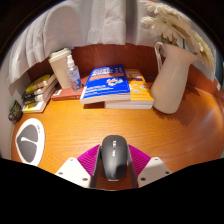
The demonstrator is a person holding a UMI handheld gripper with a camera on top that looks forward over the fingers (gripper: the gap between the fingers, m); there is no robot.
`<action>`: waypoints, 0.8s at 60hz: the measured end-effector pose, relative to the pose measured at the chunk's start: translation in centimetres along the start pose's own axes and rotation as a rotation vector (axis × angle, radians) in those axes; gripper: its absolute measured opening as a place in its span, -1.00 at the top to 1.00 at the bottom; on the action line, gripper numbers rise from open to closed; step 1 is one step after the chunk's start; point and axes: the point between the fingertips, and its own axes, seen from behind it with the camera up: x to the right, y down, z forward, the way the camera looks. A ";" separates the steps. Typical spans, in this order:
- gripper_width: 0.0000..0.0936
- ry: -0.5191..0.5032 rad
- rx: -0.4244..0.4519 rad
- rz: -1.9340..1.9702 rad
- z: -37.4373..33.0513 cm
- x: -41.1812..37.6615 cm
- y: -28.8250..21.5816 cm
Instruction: Arrange mouse
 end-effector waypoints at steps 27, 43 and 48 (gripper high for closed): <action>0.25 0.035 -0.039 -0.014 -0.3 -0.1 -0.2; 0.24 0.095 0.220 0.001 -10.8 -3.5 -13.5; 0.23 0.093 0.323 -0.011 -15.3 -6.6 -18.3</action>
